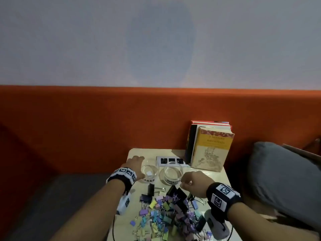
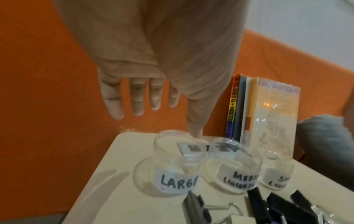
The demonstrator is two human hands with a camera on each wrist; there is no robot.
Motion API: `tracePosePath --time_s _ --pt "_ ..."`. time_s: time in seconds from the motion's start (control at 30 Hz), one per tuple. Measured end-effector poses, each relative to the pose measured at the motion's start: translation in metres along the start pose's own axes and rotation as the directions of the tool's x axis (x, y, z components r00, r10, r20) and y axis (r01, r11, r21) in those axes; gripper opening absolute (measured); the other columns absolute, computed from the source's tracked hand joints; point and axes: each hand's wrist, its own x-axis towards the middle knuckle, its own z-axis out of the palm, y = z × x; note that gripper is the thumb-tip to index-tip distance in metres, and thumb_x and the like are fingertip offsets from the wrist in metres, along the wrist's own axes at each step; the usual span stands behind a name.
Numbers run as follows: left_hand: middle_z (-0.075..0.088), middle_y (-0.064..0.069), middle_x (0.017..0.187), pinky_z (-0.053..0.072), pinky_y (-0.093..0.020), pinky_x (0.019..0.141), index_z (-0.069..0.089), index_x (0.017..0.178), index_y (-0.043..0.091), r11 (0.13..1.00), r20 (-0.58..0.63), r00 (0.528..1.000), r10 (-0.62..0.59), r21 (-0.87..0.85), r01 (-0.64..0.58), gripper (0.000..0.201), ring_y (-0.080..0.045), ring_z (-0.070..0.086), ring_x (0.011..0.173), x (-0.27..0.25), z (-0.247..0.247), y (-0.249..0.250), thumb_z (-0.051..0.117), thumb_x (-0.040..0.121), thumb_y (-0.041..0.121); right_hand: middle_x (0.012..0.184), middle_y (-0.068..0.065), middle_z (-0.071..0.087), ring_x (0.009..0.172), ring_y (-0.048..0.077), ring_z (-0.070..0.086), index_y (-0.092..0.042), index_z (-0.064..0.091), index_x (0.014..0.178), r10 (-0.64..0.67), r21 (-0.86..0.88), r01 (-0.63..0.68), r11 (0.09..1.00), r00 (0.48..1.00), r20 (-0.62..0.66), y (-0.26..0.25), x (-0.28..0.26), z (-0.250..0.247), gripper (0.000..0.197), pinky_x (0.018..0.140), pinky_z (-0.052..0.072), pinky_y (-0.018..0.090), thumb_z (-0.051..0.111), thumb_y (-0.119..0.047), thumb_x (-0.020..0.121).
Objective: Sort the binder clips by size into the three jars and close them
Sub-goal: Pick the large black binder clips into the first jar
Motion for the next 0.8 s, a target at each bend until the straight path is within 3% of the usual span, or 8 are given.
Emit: tracePosePath --time_s 0.17,0.27,0.37,0.53,0.67,0.8 --pt "0.005 -0.004 0.164 0.034 -0.050 0.113 0.001 0.158 0.023 1.000 0.074 0.997 -0.008 -0.010 0.009 0.119 -0.031 0.020 0.146 0.028 0.016 -0.001 0.080 0.073 0.051 0.116 -0.004 0.066 0.093 0.014 0.060 -0.025 0.065 0.115 -0.004 0.044 0.001 0.999 0.998 0.057 -0.003 0.008 0.023 0.028 0.092 0.045 0.032 0.052 -0.042 0.096" --pt "-0.003 -0.001 0.165 0.029 -0.053 0.115 -0.007 0.157 0.022 1.000 0.112 0.994 0.021 -0.018 -0.019 0.128 -0.030 0.014 0.149 0.043 0.026 0.000 0.083 0.071 0.051 0.114 -0.005 0.067 0.091 0.012 0.060 -0.024 0.065 0.112 0.020 0.092 -0.024 0.995 0.999 0.047 -0.002 0.014 0.033 0.025 0.095 0.044 0.033 0.054 -0.040 0.096" --pt "0.002 -0.002 0.165 0.029 -0.052 0.115 -0.008 0.157 0.017 0.998 0.123 0.992 0.030 -0.053 -0.024 0.131 -0.029 0.016 0.149 0.055 0.038 -0.005 0.083 0.070 0.052 0.115 -0.004 0.068 0.094 0.013 0.061 -0.022 0.066 0.114 0.005 0.112 -0.011 0.994 0.999 0.049 -0.005 0.019 0.038 0.026 0.086 0.050 0.027 0.055 -0.038 0.096" --pt "0.021 -0.007 0.159 0.039 -0.047 0.109 -0.001 0.157 0.018 0.991 0.107 0.994 0.026 -0.134 -0.011 0.129 -0.030 0.031 0.141 0.065 0.050 -0.014 0.082 0.066 0.057 0.111 -0.006 0.069 0.099 0.012 0.063 -0.025 0.066 0.114 -0.021 0.145 0.016 0.989 0.999 0.038 -0.012 0.035 0.048 0.026 0.087 0.051 0.027 0.055 -0.038 0.094" --pt "0.025 -0.004 0.158 0.040 -0.037 0.109 0.007 0.157 0.020 0.956 0.076 0.997 0.032 -0.292 -0.008 0.125 -0.025 0.037 0.140 0.060 0.053 -0.021 0.085 0.064 0.051 0.114 -0.006 0.065 0.093 0.009 0.058 -0.027 0.060 0.122 -0.059 0.139 0.055 0.989 0.998 0.020 -0.020 0.047 0.053 0.030 0.085 0.048 0.025 0.056 -0.038 0.094" --pt "0.029 0.001 0.153 0.043 -0.032 0.104 0.013 0.153 0.022 0.928 0.023 0.995 0.097 -0.364 -0.083 0.117 -0.020 0.043 0.133 0.037 0.041 -0.013 0.086 0.065 0.044 0.144 -0.001 0.044 0.124 0.018 0.051 -0.028 0.035 0.144 -0.050 0.155 0.057 0.986 0.998 -0.048 -0.027 0.058 0.055 0.064 0.102 0.046 0.036 0.064 -0.036 0.088"
